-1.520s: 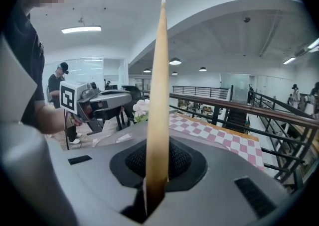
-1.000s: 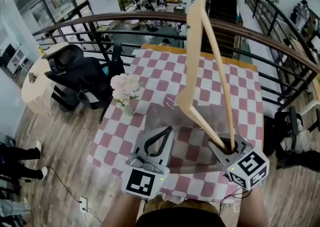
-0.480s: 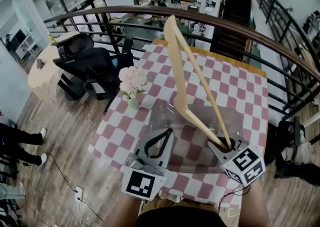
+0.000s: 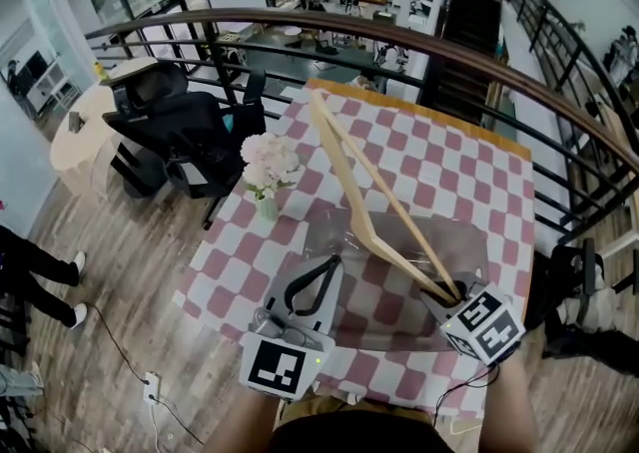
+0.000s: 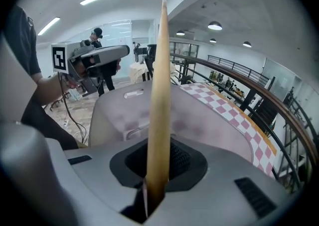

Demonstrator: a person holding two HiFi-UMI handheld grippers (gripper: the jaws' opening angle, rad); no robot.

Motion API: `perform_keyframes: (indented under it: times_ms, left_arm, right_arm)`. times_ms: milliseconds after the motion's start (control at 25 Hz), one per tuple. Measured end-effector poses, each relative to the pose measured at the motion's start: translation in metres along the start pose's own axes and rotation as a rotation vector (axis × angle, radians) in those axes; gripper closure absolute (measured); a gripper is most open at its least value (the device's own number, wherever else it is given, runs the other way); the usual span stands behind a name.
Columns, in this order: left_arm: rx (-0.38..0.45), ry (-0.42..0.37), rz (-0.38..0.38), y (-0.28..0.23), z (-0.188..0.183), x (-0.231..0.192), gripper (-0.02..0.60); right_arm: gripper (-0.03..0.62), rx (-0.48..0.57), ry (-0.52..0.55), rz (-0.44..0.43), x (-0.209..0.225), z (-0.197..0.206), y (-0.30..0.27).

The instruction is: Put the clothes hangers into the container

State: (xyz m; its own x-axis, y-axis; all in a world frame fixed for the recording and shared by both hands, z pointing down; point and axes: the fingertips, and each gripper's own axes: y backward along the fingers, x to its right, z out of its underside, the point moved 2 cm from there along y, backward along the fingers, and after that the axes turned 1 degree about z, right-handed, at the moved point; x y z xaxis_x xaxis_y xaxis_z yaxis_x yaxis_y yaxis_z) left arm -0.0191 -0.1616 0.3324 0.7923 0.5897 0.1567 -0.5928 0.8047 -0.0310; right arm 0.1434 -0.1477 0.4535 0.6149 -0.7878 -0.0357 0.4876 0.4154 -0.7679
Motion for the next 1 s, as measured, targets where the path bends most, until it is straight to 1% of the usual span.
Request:
perform_keyframes:
  times_ms: [120, 280, 520, 1000]
  left_arm:
    - [-0.001, 0.007, 0.001, 0.0, 0.001, -0.005, 0.574]
    - [-0.002, 0.01, 0.007, -0.001, 0.002, -0.011, 0.572]
    - [0.01, 0.013, 0.016, -0.004, 0.001, -0.02, 0.572]
    - [0.014, 0.023, 0.037, -0.009, 0.003, -0.025, 0.574]
  right_arm:
    - [0.54, -0.079, 0.007, -0.002, -0.001, 0.01, -0.007]
    - [0.54, -0.15, -0.012, -0.023, -0.004, 0.019, -0.014]
    - [0.54, -0.263, -0.023, -0.018, -0.005, 0.034, -0.019]
    - [0.54, -0.399, -0.077, -0.031, -0.006, 0.058, -0.028]
